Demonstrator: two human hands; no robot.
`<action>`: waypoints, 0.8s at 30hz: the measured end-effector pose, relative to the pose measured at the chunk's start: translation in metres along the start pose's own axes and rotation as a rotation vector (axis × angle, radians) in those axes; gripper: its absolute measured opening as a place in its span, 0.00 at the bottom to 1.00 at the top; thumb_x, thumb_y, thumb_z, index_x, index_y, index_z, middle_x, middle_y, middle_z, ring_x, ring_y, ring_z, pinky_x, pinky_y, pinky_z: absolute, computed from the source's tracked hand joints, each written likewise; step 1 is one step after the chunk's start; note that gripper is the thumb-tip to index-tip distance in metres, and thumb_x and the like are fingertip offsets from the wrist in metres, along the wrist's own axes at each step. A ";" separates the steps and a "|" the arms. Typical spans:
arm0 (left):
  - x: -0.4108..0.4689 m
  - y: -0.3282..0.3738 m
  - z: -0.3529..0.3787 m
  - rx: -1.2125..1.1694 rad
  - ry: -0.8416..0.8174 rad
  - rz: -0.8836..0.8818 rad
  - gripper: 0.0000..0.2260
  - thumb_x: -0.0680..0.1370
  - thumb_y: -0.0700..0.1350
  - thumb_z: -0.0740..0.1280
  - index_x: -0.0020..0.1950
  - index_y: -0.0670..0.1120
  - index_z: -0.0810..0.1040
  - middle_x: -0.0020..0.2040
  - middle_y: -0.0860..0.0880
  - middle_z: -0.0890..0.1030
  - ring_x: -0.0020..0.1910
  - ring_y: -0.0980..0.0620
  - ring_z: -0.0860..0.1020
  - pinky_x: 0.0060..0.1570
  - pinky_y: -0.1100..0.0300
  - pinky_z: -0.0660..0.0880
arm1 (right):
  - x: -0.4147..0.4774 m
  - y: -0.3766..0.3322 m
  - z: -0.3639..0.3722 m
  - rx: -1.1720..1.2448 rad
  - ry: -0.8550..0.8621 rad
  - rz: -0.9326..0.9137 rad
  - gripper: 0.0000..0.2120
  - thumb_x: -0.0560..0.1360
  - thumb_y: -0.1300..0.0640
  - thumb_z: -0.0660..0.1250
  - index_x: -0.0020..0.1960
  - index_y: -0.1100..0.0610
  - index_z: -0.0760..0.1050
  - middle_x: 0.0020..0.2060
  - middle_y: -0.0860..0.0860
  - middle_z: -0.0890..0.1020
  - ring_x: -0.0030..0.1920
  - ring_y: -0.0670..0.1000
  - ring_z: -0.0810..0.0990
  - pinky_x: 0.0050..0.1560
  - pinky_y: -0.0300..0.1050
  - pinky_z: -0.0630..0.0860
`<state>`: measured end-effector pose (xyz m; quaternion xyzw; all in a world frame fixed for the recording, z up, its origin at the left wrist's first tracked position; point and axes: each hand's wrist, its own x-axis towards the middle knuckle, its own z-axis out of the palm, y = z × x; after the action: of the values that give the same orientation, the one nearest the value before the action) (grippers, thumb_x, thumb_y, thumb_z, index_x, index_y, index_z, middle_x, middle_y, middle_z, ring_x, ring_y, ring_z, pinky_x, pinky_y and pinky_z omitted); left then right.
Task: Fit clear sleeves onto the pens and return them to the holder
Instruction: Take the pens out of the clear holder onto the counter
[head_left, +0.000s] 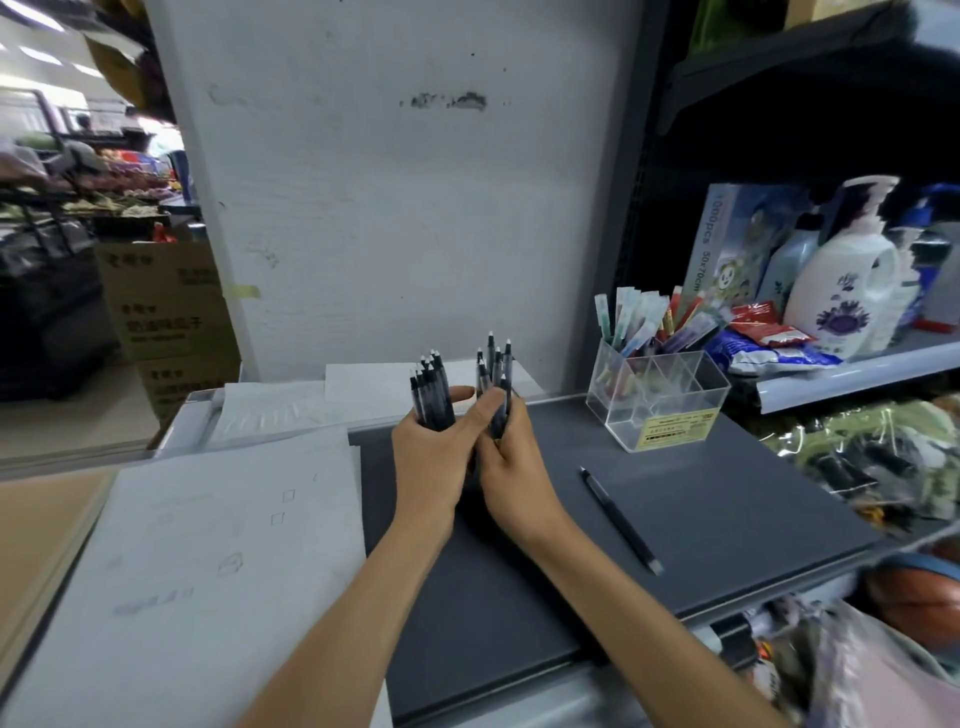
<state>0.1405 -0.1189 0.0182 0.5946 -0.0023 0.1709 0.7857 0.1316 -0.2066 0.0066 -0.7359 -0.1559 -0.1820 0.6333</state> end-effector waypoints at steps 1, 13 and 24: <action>0.001 -0.001 0.000 0.028 -0.001 0.001 0.23 0.60 0.61 0.82 0.49 0.50 0.87 0.30 0.53 0.81 0.29 0.55 0.79 0.30 0.60 0.76 | -0.001 -0.001 0.000 -0.007 0.005 -0.015 0.17 0.83 0.69 0.55 0.63 0.51 0.73 0.59 0.58 0.76 0.55 0.53 0.80 0.52 0.51 0.81; 0.002 -0.002 -0.003 0.016 0.112 -0.033 0.05 0.71 0.43 0.81 0.43 0.44 0.87 0.40 0.48 0.88 0.41 0.52 0.87 0.38 0.64 0.80 | -0.003 -0.003 -0.001 -0.129 -0.132 -0.007 0.09 0.82 0.64 0.62 0.58 0.53 0.73 0.55 0.52 0.74 0.55 0.40 0.74 0.54 0.30 0.72; 0.005 -0.003 -0.004 0.057 0.131 -0.090 0.10 0.72 0.47 0.81 0.38 0.43 0.85 0.34 0.47 0.85 0.33 0.51 0.83 0.34 0.59 0.79 | -0.006 -0.016 -0.004 0.156 -0.257 0.187 0.24 0.68 0.62 0.57 0.59 0.46 0.79 0.50 0.47 0.82 0.49 0.43 0.81 0.44 0.36 0.76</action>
<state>0.1451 -0.1148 0.0156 0.6036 0.0807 0.1742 0.7738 0.1181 -0.2078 0.0184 -0.7128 -0.1800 -0.0142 0.6777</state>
